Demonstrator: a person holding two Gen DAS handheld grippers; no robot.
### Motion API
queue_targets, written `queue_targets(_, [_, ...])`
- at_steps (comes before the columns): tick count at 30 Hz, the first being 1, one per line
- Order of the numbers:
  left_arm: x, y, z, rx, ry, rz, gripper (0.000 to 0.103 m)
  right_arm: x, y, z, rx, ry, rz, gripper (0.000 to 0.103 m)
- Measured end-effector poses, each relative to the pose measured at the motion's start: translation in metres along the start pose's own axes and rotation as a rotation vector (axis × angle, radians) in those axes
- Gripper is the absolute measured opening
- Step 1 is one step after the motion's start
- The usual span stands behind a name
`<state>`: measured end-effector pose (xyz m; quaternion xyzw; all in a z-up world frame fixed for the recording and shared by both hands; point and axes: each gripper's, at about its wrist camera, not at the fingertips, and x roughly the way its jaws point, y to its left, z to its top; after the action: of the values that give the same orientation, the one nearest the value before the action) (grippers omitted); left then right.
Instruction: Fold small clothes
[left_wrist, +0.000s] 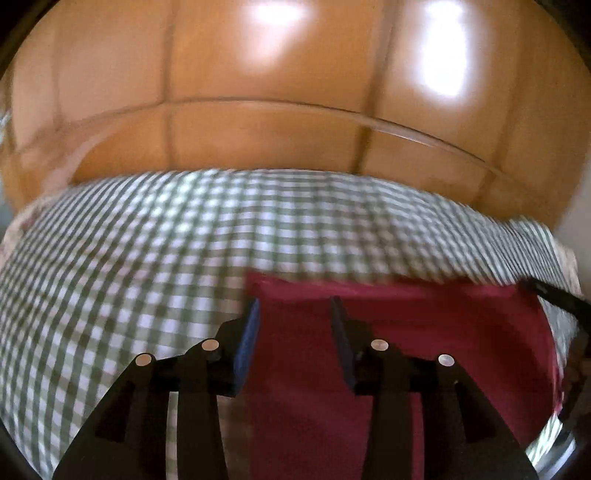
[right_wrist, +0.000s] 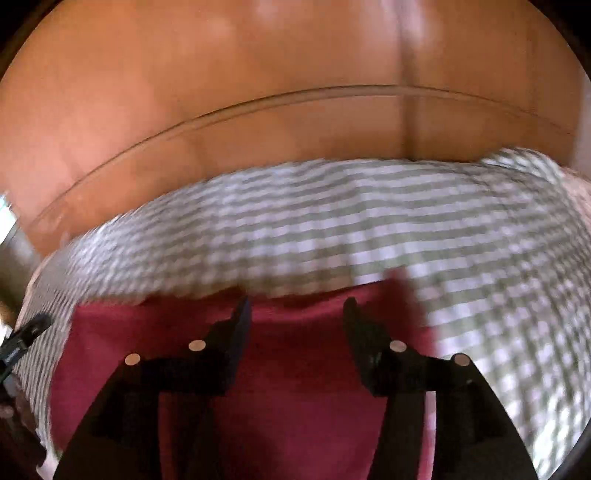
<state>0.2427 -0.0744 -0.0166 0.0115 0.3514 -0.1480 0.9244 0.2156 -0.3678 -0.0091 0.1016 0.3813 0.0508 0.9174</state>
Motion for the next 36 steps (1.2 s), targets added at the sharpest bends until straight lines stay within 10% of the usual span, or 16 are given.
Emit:
queue_targets(4, [0.021, -0.036, -0.016, 0.145, 0.054, -0.007, 0.038, 0.042, 0.053, -0.014, -0.152, 0.130, 0.027, 0.050])
queue_targets(7, [0.060, -0.021, -0.024, 0.068, 0.182, 0.014, 0.042, 0.076, 0.060, -0.011, -0.180, 0.161, -0.059, 0.051])
queue_targets(14, [0.066, 0.004, -0.026, -0.067, 0.165, -0.063, 0.044, 0.082, 0.047, -0.006, -0.104, 0.124, -0.022, 0.052])
queue_targets(27, [-0.024, 0.013, -0.074, -0.082, 0.103, -0.051, 0.047, -0.051, -0.005, -0.074, -0.045, -0.023, -0.051, 0.065])
queue_targets(36, [-0.047, 0.059, -0.113, -0.286, 0.142, -0.017, 0.057, -0.087, -0.105, -0.147, 0.277, 0.012, -0.084, 0.069])
